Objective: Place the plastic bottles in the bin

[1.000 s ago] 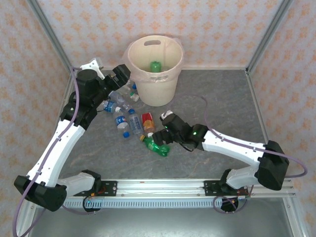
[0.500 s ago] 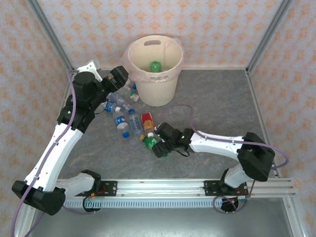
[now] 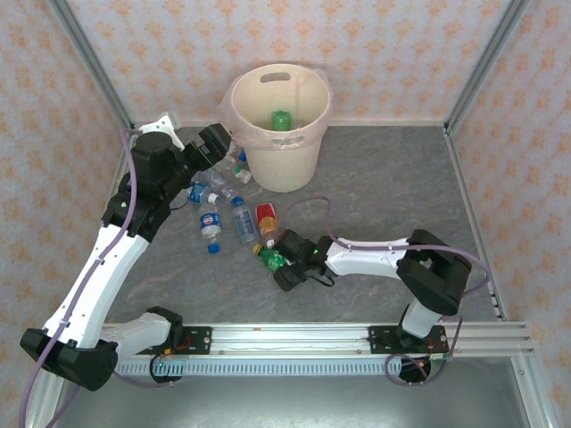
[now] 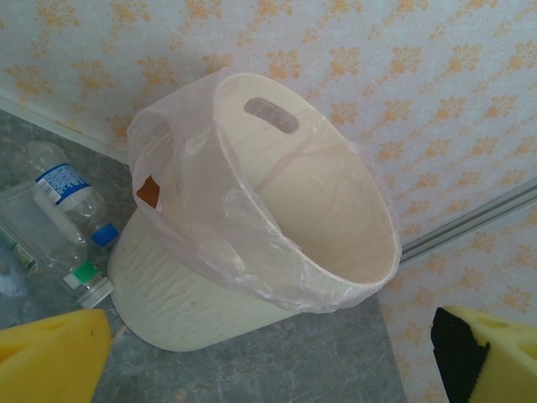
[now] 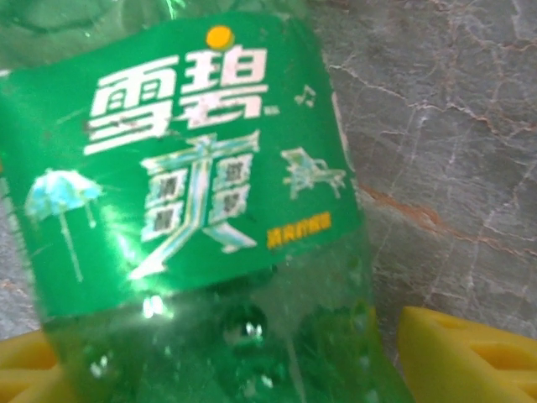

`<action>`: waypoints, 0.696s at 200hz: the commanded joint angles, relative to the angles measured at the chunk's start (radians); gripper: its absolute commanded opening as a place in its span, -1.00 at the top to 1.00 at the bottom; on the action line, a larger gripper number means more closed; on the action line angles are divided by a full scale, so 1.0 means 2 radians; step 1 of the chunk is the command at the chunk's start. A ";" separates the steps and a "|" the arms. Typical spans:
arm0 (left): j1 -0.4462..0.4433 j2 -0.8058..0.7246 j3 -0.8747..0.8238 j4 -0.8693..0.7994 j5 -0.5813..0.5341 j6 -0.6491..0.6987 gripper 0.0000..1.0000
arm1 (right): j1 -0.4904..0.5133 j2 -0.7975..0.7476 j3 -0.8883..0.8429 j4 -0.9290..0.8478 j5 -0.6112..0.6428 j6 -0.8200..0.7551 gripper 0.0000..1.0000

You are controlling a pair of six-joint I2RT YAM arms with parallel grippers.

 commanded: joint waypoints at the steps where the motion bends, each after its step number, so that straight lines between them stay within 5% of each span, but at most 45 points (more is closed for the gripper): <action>1: 0.001 -0.010 0.010 -0.016 -0.006 0.017 -0.98 | 0.003 0.011 0.017 0.011 0.005 -0.009 -0.48; 51: 0.001 -0.016 0.009 -0.024 -0.015 0.021 -0.98 | 0.003 -0.004 0.025 0.008 0.010 -0.007 -0.22; 139: 0.002 -0.012 0.012 -0.019 -0.008 0.007 -0.98 | 0.003 -0.119 0.028 0.008 0.082 0.008 -0.16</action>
